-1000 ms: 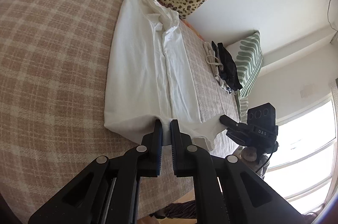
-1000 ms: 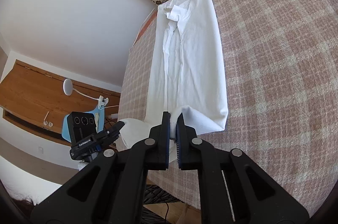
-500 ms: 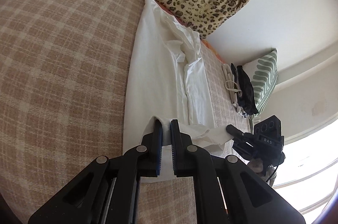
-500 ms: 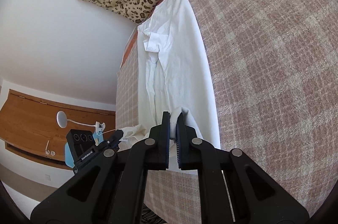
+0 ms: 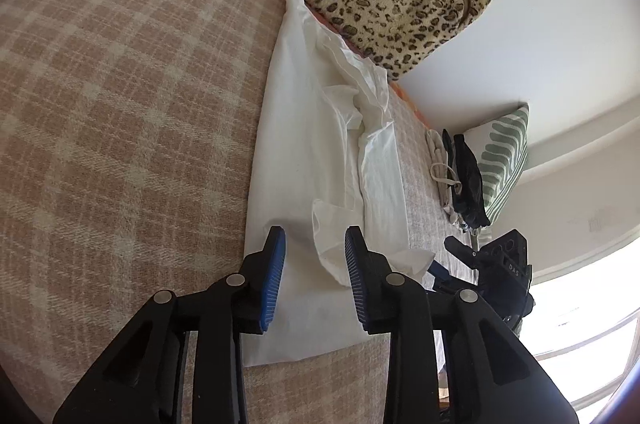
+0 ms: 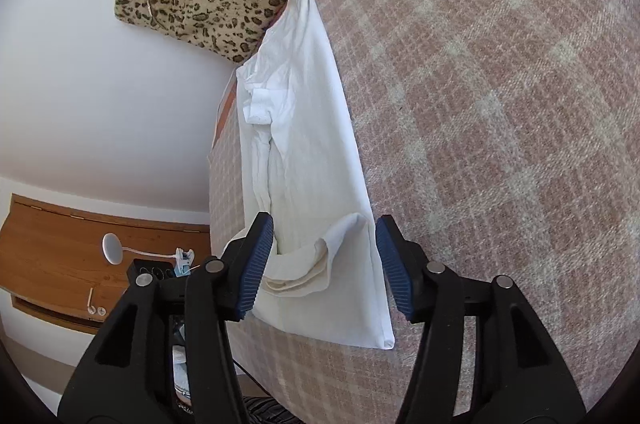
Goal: Fold small clothes
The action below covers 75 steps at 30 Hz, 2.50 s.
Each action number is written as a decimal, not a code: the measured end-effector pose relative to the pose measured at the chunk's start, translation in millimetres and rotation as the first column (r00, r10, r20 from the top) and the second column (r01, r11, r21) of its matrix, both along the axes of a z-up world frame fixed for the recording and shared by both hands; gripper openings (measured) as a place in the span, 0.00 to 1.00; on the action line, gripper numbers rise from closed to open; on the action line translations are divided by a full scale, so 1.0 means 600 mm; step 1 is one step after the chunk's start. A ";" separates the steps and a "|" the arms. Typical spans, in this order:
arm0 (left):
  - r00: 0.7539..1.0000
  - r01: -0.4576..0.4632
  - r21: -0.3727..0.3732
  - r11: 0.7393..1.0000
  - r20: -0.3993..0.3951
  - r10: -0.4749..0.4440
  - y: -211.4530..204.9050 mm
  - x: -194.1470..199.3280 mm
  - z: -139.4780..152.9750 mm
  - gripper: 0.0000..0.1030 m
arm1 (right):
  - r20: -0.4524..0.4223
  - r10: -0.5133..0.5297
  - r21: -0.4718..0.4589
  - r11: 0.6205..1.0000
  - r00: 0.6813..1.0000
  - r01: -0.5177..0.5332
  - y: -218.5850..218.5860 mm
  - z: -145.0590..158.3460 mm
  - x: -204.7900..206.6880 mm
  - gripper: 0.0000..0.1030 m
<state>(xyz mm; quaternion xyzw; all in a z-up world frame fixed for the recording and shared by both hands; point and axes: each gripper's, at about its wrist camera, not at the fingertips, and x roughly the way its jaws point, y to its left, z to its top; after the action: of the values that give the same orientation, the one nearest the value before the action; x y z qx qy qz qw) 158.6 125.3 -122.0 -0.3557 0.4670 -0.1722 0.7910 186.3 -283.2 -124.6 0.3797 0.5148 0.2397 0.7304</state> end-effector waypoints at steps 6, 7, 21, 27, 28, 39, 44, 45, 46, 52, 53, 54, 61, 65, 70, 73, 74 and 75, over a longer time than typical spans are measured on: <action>0.990 0.053 0.121 0.991 0.126 -0.069 -0.012 -0.021 0.051 0.30 | 0.170 0.164 -0.182 0.974 0.972 -0.133 0.028 0.066 -0.027 0.55; 0.986 0.074 0.155 0.985 0.136 -0.095 -0.020 -0.025 0.054 0.30 | 0.185 0.223 -0.260 0.950 0.957 -0.171 0.043 0.072 -0.035 0.51; 0.995 0.069 0.174 0.982 0.064 -0.081 -0.033 -0.006 0.020 0.30 | 0.144 0.456 -0.516 0.792 0.878 -0.326 0.165 0.027 -0.027 0.28; 0.999 0.024 0.208 0.978 0.028 -0.030 -0.019 0.004 0.001 0.30 | 0.164 0.280 -0.484 0.859 0.946 -0.170 0.137 0.034 0.036 0.28; 0.999 0.021 0.214 0.977 0.025 -0.027 -0.017 0.005 -0.001 0.30 | 0.172 0.265 -0.469 0.869 0.949 -0.158 0.132 0.038 0.036 0.28; 0.995 0.031 0.295 0.955 0.080 -0.057 -0.040 0.018 0.004 0.39 | 0.115 0.233 -0.436 0.885 0.966 -0.162 0.091 0.009 0.030 0.28; 0.996 0.054 0.304 0.951 0.057 -0.074 -0.054 0.031 -0.007 0.39 | 0.105 0.244 -0.420 0.890 0.964 -0.179 0.095 0.005 0.031 0.28; 0.995 0.058 0.297 0.953 0.058 -0.078 -0.056 0.031 -0.009 0.39 | 0.104 0.247 -0.425 0.887 0.963 -0.181 0.097 0.005 0.031 0.28; 0.994 0.063 0.291 0.955 0.069 -0.087 -0.058 0.031 -0.009 0.38 | 0.105 0.249 -0.428 0.885 0.963 -0.182 0.098 0.005 0.031 0.28; 0.989 0.071 0.303 0.951 0.103 -0.106 -0.068 0.026 -0.010 0.05 | 0.108 0.250 -0.438 0.881 0.962 -0.180 0.103 0.004 0.032 0.28; 0.989 0.066 0.300 0.951 0.106 -0.102 -0.067 0.025 -0.010 0.04 | 0.110 0.253 -0.441 0.879 0.961 -0.181 0.105 0.004 0.033 0.28; 0.989 0.055 0.314 0.948 0.113 -0.095 -0.066 0.023 -0.008 0.04 | 0.110 0.257 -0.447 0.875 0.960 -0.183 0.107 0.004 0.032 0.28; 0.989 -0.014 0.326 0.945 0.142 -0.035 -0.041 0.017 -0.004 0.04 | 0.127 0.265 -0.512 0.843 0.956 -0.165 0.113 0.007 0.028 0.09; 0.992 0.000 0.349 0.937 0.115 -0.043 -0.043 0.021 -0.007 0.08 | 0.141 0.279 -0.544 0.823 0.950 -0.162 0.123 0.014 0.024 0.09; 0.989 -0.026 0.411 0.911 0.145 -0.038 -0.050 0.014 0.015 0.13 | 0.188 0.274 -0.564 0.816 0.943 -0.125 0.124 0.041 0.015 0.09; 0.986 -0.005 0.460 0.888 0.149 -0.072 -0.064 0.011 0.023 0.13 | 0.202 0.290 -0.598 0.793 0.936 -0.116 0.133 0.050 0.010 0.10; 0.986 -0.003 0.471 0.882 0.151 -0.077 -0.068 0.009 0.025 0.13 | 0.203 0.289 -0.602 0.790 0.936 -0.114 0.133 0.050 0.009 0.10; 0.984 0.002 0.485 0.875 0.153 -0.087 -0.074 0.007 0.027 0.14 | 0.197 0.287 -0.605 0.788 0.937 -0.114 0.131 0.050 0.009 0.10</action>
<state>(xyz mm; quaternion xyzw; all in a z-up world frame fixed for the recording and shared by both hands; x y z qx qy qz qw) 163.1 81.1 -105.6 -0.1206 0.4342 -0.0981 0.8873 191.6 -204.4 -94.8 0.0415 0.4928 0.1975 0.8464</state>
